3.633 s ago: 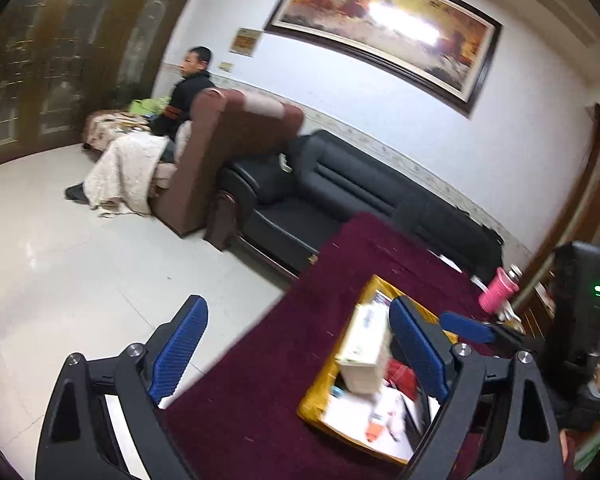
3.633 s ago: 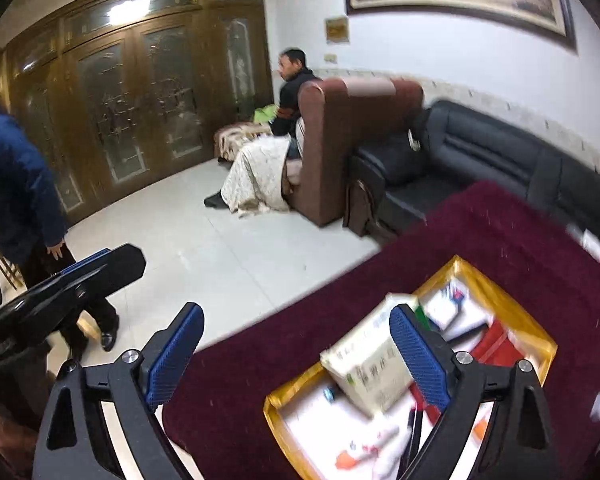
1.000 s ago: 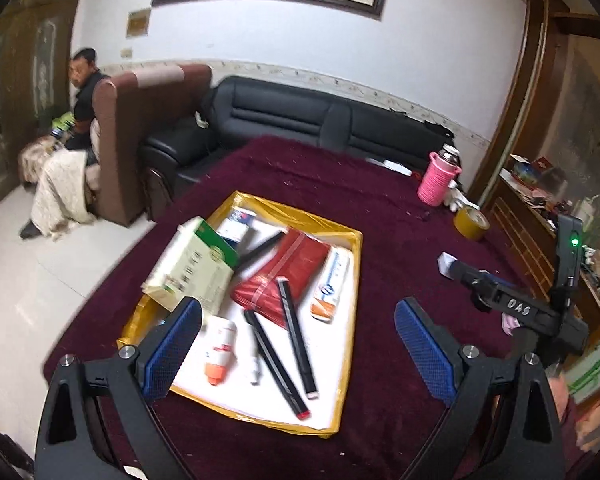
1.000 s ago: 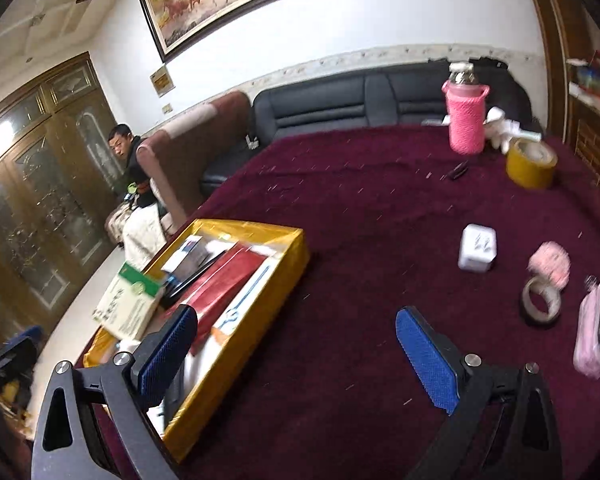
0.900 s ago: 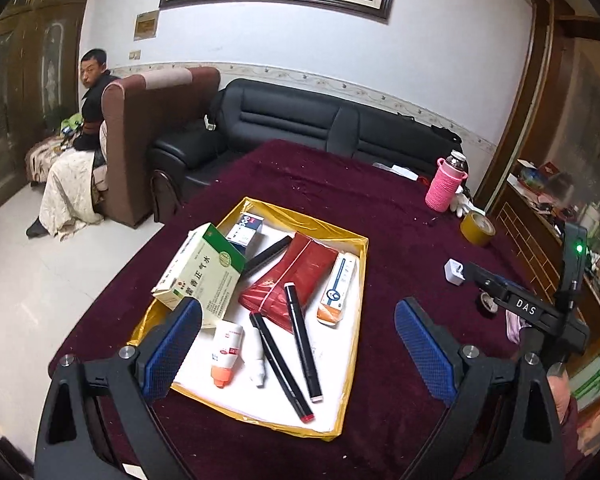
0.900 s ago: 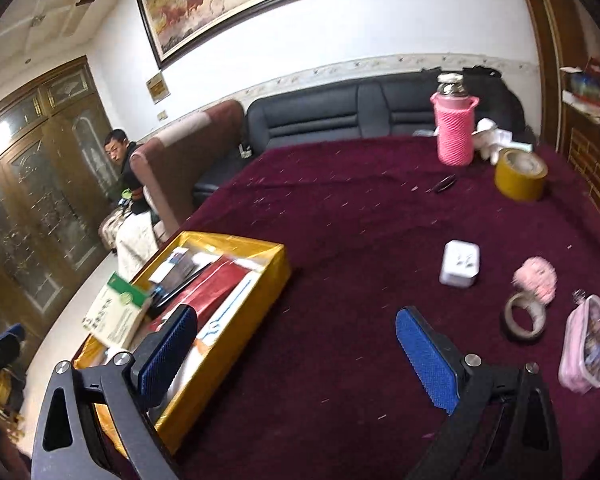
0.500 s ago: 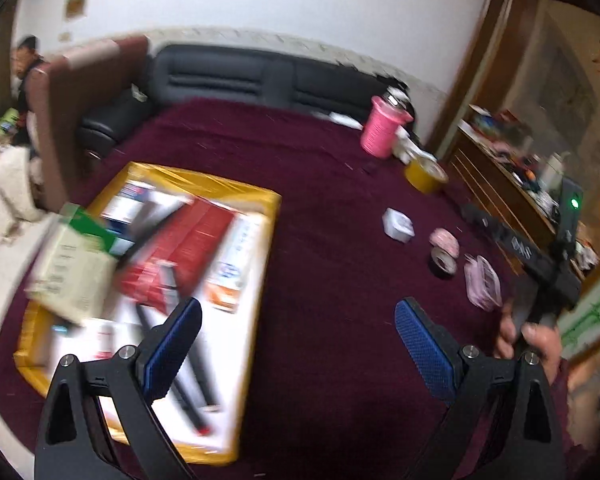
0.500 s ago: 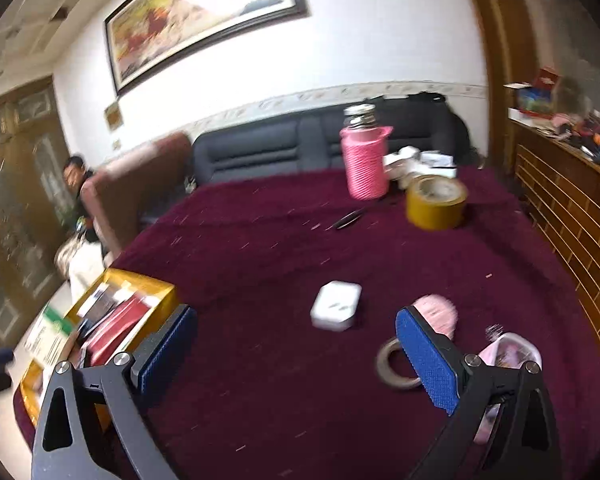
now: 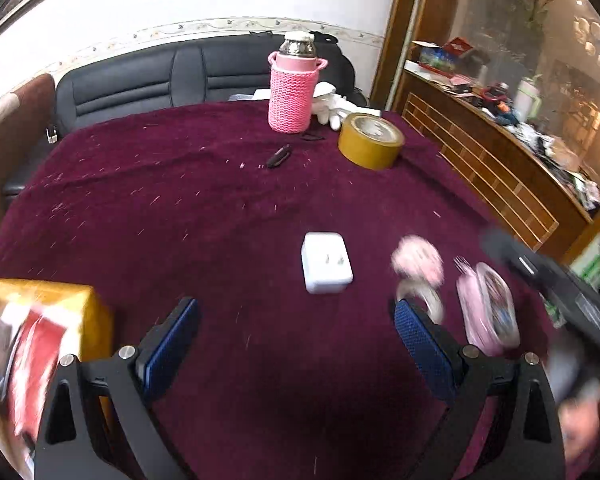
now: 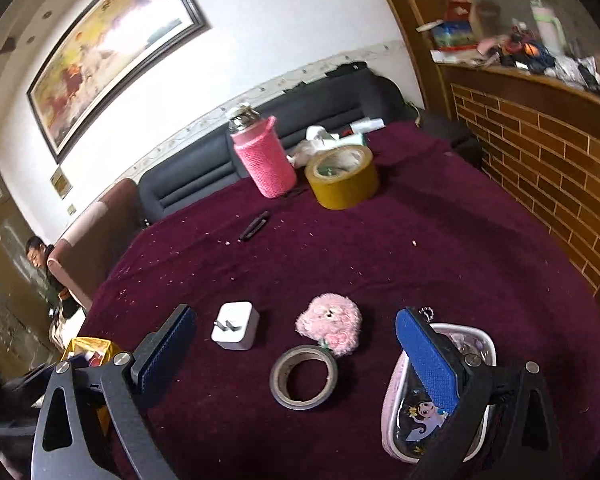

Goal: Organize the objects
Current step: 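Grasp the white plug charger with the left tool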

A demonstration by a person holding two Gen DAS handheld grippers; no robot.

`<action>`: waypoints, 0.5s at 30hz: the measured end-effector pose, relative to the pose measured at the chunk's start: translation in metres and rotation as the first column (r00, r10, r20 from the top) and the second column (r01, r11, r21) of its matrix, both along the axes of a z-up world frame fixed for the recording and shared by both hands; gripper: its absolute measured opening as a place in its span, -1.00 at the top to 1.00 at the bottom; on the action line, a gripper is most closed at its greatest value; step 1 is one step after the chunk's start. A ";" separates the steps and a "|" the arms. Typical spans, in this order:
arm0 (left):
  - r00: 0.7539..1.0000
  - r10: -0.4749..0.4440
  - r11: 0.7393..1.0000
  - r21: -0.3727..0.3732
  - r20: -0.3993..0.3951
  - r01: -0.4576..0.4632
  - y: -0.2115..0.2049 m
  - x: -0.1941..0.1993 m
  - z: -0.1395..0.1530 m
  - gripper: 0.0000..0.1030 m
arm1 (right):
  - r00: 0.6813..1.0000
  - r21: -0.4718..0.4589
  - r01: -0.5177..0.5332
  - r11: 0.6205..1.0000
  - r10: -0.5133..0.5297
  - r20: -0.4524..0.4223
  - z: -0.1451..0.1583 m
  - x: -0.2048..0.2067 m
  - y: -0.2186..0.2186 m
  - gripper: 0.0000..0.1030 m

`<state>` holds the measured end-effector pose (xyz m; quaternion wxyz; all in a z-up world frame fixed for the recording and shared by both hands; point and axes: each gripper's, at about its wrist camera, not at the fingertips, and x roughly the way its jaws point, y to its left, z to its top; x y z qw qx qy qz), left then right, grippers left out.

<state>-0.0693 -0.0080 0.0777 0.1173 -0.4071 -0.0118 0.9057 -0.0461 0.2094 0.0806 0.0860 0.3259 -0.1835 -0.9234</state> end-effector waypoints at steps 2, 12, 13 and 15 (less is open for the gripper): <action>1.000 0.010 1.000 -0.020 -0.008 -0.010 0.008 -0.022 -0.012 -0.87 | 1.000 -0.029 0.011 1.000 -0.010 0.024 -0.004 -0.002 0.005 -0.97; 0.998 -0.058 0.992 -0.113 -0.006 0.057 0.046 -0.068 -0.051 -0.88 | 0.996 -0.013 0.027 1.000 -0.026 0.083 -0.017 -0.011 0.006 -0.97; 0.998 -0.057 0.991 -0.124 0.001 0.057 0.049 -0.071 -0.055 -0.87 | 0.996 -0.011 0.027 1.000 -0.026 0.086 -0.019 -0.011 0.006 -0.97; 0.998 -0.060 0.990 -0.130 0.018 0.062 0.054 -0.077 -0.063 -0.87 | 0.996 -0.010 0.031 0.999 -0.030 0.088 -0.020 -0.010 0.007 -0.97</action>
